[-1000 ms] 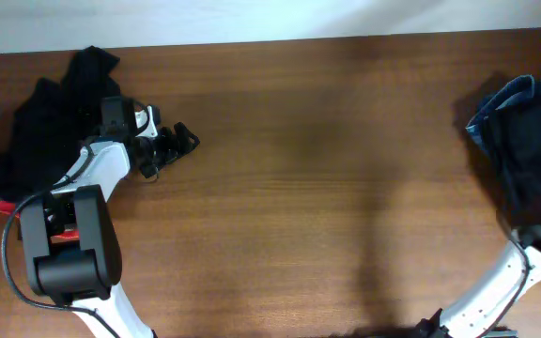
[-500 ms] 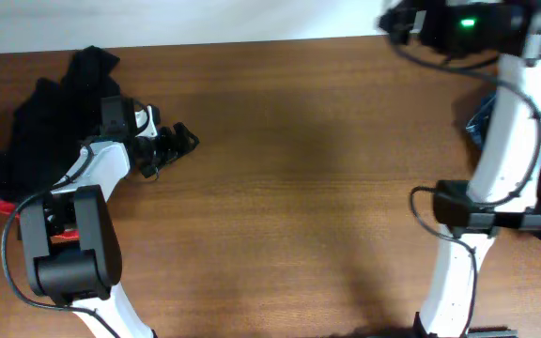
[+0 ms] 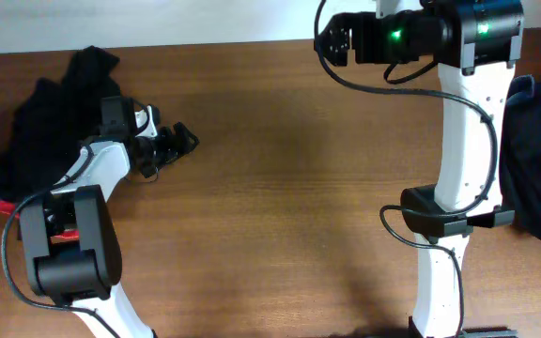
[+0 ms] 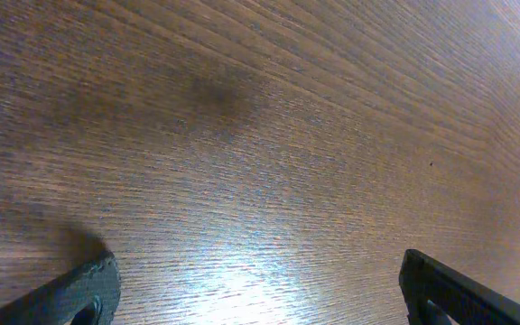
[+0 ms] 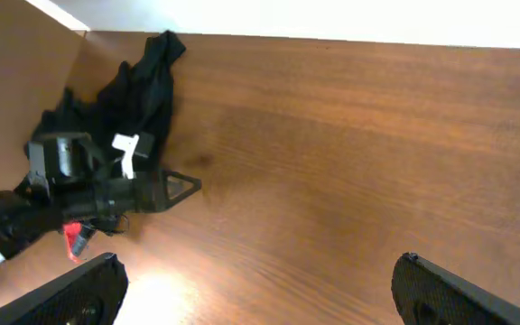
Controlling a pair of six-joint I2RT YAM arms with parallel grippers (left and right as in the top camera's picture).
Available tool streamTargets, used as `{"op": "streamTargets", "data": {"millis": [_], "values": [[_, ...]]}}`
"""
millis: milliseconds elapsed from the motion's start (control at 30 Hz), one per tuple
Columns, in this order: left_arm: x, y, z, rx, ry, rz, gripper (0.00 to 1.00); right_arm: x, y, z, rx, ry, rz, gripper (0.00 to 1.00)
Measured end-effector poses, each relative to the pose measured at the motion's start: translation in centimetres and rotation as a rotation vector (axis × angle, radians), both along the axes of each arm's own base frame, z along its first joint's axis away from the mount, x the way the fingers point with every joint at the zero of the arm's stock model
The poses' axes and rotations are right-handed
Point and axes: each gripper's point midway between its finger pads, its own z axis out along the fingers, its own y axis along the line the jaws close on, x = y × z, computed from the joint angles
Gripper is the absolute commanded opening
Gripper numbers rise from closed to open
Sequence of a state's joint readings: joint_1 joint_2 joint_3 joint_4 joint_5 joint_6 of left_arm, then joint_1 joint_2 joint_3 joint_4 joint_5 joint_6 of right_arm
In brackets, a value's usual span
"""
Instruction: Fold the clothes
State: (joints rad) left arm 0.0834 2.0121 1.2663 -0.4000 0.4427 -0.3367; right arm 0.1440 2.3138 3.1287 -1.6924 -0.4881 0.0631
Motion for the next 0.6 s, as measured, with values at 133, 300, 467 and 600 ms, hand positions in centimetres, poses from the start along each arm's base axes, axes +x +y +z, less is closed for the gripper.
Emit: {"op": "streamTargets", "data": {"millis": [133, 300, 467, 600], "values": [[0.0, 0.0, 0.0, 0.000, 0.000, 0.000, 0.99, -0.4, 0.0, 0.7, -0.070, -0.097, 0.103, 0.99], [0.0, 0.0, 0.0, 0.001, 0.000, 0.000, 0.99, -4.5, -0.9, 7.4, -0.173, -0.356, 0.199, 0.99], [0.0, 0.0, 0.0, 0.003, 0.000, 0.001, 0.99, -8.7, -2.1, 13.9, -0.225, -0.579, 0.179, 0.99], [0.0, 0.1, 0.0, 0.006, 0.000, 0.002, 0.99, -11.7, -2.8, 16.2, -0.252, -0.723, 0.170, 0.99]]}}
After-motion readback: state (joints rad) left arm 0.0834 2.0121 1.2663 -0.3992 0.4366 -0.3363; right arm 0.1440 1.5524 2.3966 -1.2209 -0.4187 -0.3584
